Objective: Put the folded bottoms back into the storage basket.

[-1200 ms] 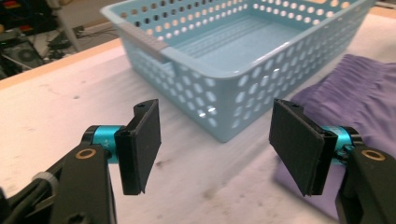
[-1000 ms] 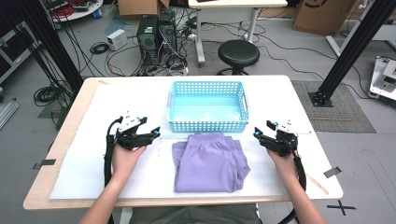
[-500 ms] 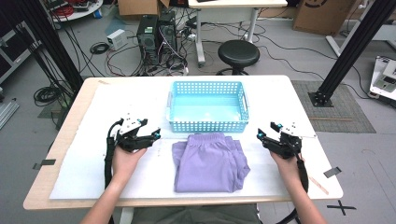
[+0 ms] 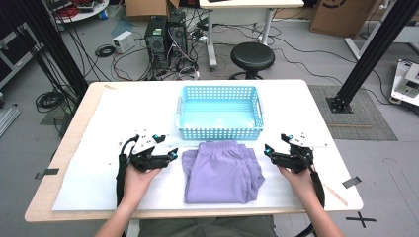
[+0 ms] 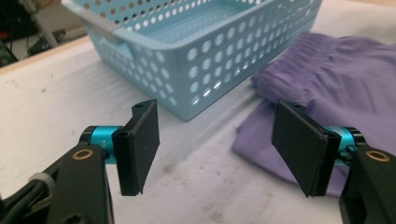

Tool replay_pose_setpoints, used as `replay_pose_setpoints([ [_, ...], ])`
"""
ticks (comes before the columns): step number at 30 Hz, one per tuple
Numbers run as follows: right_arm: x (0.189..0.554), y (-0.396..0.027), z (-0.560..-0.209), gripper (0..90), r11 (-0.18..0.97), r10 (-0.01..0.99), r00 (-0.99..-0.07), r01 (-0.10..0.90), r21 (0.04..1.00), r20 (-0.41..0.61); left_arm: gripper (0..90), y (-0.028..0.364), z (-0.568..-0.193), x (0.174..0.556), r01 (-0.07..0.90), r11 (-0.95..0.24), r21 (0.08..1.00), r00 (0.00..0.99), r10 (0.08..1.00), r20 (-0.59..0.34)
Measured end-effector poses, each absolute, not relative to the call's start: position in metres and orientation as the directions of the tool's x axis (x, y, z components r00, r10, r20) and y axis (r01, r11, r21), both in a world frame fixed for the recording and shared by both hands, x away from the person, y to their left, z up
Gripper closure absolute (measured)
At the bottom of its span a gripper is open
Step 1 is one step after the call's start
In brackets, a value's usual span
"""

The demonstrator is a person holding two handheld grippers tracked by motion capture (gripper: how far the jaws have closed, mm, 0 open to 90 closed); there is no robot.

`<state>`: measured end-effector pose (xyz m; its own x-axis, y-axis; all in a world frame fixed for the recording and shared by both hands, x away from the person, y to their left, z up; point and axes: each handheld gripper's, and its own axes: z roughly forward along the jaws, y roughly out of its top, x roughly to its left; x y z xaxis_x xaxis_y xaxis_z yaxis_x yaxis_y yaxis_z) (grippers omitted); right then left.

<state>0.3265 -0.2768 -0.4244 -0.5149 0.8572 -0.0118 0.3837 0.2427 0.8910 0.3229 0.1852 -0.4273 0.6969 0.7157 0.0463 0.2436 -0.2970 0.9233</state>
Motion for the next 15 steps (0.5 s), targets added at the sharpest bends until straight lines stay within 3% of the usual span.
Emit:
replay_pose_setpoints([
  [6,0.314,-0.266,-0.423,25.0,0.223,0.85,-0.526,0.409,0.885,0.029,32.3,0.179,-0.433,0.309,0.396,-0.233,0.888,0.716,0.684,-0.139],
  [12,0.301,-0.253,-0.426,25.0,0.23,0.833,-0.55,0.432,0.872,0.053,32.3,0.165,-0.435,0.296,0.442,-0.254,0.861,0.722,0.67,-0.173],
  [15,0.296,-0.249,-0.427,24.9,0.226,0.829,-0.555,0.447,0.866,0.07,32.3,0.16,-0.44,0.294,0.505,-0.244,0.828,0.714,0.657,-0.241],
])
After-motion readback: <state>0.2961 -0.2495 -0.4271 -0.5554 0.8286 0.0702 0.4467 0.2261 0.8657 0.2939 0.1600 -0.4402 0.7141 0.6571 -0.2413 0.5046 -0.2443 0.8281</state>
